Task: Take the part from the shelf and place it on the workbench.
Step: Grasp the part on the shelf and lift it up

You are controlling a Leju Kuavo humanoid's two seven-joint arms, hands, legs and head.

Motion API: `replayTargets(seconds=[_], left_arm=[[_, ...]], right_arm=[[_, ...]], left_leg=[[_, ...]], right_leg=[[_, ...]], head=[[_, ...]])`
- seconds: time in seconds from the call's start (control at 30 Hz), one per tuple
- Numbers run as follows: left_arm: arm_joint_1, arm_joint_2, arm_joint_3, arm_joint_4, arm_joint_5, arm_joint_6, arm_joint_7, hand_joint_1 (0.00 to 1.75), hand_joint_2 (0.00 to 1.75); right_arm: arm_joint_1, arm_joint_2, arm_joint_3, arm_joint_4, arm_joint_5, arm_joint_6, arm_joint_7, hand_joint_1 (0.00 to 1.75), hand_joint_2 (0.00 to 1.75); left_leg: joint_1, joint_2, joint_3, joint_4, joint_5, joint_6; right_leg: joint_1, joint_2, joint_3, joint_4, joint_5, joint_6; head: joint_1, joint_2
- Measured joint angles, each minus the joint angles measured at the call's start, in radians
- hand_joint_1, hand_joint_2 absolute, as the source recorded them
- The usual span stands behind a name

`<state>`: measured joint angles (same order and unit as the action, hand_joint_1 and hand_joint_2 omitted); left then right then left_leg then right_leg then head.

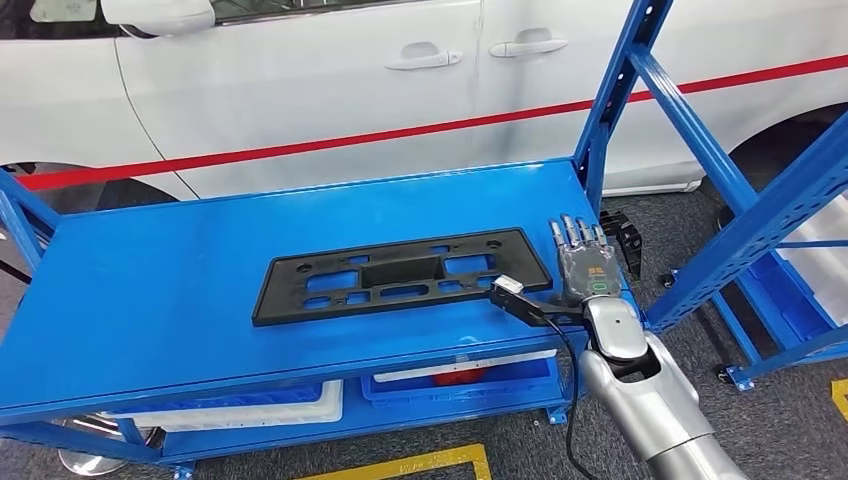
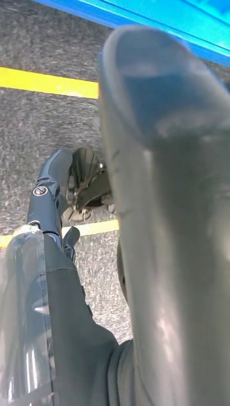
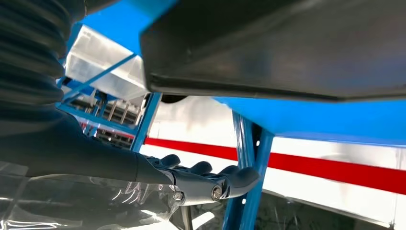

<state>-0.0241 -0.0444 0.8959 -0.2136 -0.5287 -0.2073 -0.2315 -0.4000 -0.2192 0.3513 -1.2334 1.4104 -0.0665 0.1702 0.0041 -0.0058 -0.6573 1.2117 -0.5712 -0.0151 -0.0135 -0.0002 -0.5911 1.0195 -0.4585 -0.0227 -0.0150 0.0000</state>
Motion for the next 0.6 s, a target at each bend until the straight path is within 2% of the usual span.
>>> replayTargets(seconds=[0.03, 0.07, 0.1, 0.13, 0.17, 0.23, 0.27, 0.37, 0.4, 0.47, 0.53, 0.57, 0.6], left_arm=[[0.0, 0.0, 0.001, 0.0, -0.002, 0.0, 0.0, 0.0, 0.0], [0.001, 0.0, 0.003, 0.0, -0.002, -0.001, 0.0, 0.0, 0.0], [0.001, 0.0, 0.004, 0.0, -0.002, -0.001, 0.0, 0.0, 0.0], [0.001, 0.0, 0.006, 0.0, -0.003, -0.001, 0.0, 0.0, 0.0], [0.0, 0.0, 0.008, 0.0, -0.004, -0.001, 0.0, 0.0, 0.0], [-0.003, 0.001, 0.013, 0.0, -0.008, -0.002, -0.001, 0.0, 0.0], [-0.004, 0.002, 0.015, 0.0, -0.012, -0.003, -0.002, 0.0, 0.0], [-0.005, 0.002, 0.019, 0.0, -0.023, -0.009, -0.004, 0.0, 0.0], [-0.005, 0.001, 0.02, 0.0, -0.026, -0.011, -0.004, 0.0, 0.0], [-0.007, 0.001, 0.021, 0.0, -0.031, -0.014, -0.004, 0.0, 0.0], [-0.008, 0.001, 0.022, 0.0, -0.034, -0.014, -0.004, 0.0, 0.0], [-0.008, 0.001, 0.022, 0.0, -0.035, -0.014, -0.004, 0.0, 0.0], [-0.008, 0.001, 0.022, 0.0, -0.036, -0.014, -0.004, 0.0, 0.0]], right_arm=[[-0.01, 0.006, 0.003, 0.019, 0.008, -0.003, -0.001, 0.0, 1.75], [-0.021, 0.012, 0.008, 0.036, 0.015, -0.006, -0.002, 0.0, 1.75], [-0.033, 0.019, 0.013, 0.053, 0.021, -0.009, -0.004, 0.0, 1.75], [-0.045, 0.026, 0.018, 0.07, 0.026, -0.01, -0.007, 0.0, 1.75], [-0.058, 0.035, 0.024, 0.087, 0.031, -0.012, -0.01, 0.0, 1.75], [-0.088, 0.053, 0.036, 0.126, 0.04, -0.014, -0.019, 0.0, 1.75], [-0.104, 0.062, 0.043, 0.146, 0.044, -0.015, -0.024, 0.0, 1.75], [-0.145, 0.087, 0.061, 0.2, 0.05, -0.018, -0.048, 0.0, 1.75], [-0.159, 0.095, 0.068, 0.217, 0.048, -0.02, -0.061, 0.0, 1.75], [-0.191, 0.113, 0.082, 0.258, 0.04, -0.021, -0.092, 0.0, 1.75], [-0.216, 0.136, 0.097, 0.302, 0.03, -0.02, -0.114, 0.0, 1.75], [-0.224, 0.148, 0.104, 0.323, 0.026, -0.019, -0.123, 0.0, 1.75], [-0.233, 0.16, 0.112, 0.342, 0.021, -0.019, -0.132, 0.0, 1.75]], left_leg=[[0.0, 0.0, -0.03, 0.063, -0.022, -0.001], [0.0, 0.0, -0.047, 0.095, -0.026, -0.001], [0.0, 0.0, -0.048, 0.095, -0.013, 0.0], [0.0, 0.0, -0.028, 0.049, 0.02, 0.003], [0.0, 0.0, 0.006, -0.024, 0.059, 0.007], [-0.004, 0.001, 0.066, -0.156, 0.109, 0.017], [-0.006, 0.001, 0.079, -0.186, 0.115, 0.021], [-0.006, 0.0, 0.08, -0.201, 0.122, 0.031], [-0.004, 0.001, 0.082, -0.206, 0.126, 0.035], [0.001, 0.002, 0.084, -0.214, 0.132, 0.044], [0.001, 0.002, 0.083, -0.214, 0.133, 0.046], [0.001, 0.002, 0.084, -0.214, 0.133, 0.046], [0.001, 0.002, 0.085, -0.214, 0.132, 0.045]], right_leg=[[0.001, 0.0, 0.0, 0.0, -0.001, -0.001], [0.003, 0.001, 0.001, 0.001, -0.001, -0.002], [0.004, 0.002, 0.002, 0.002, -0.002, -0.003], [0.005, 0.003, 0.004, 0.002, -0.002, -0.003], [0.005, 0.004, 0.006, 0.003, -0.003, -0.003], [0.009, 0.006, 0.007, 0.004, -0.005, 0.001], [0.01, 0.007, 0.005, 0.005, -0.004, 0.005], [0.009, 0.007, 0.0, 0.005, -0.002, 0.018], [0.009, 0.006, -0.004, 0.014, -0.01, 0.024], [0.006, 0.005, -0.036, 0.085, -0.055, 0.033], [0.002, 0.004, -0.099, 0.215, -0.113, 0.04], [0.0, 0.004, -0.124, 0.262, -0.125, 0.043], [-0.002, 0.003, -0.133, 0.277, -0.117, 0.044]], head=[[0.0, 0.0], [0.0, 0.0], [0.0, 0.0], [0.0, 0.0], [0.0, 0.0], [0.0, 0.0], [0.0, 0.0], [0.0, 0.0], [0.001, 0.0], [0.003, 0.0], [0.004, 0.0], [0.004, 0.0], [0.004, 0.0]])
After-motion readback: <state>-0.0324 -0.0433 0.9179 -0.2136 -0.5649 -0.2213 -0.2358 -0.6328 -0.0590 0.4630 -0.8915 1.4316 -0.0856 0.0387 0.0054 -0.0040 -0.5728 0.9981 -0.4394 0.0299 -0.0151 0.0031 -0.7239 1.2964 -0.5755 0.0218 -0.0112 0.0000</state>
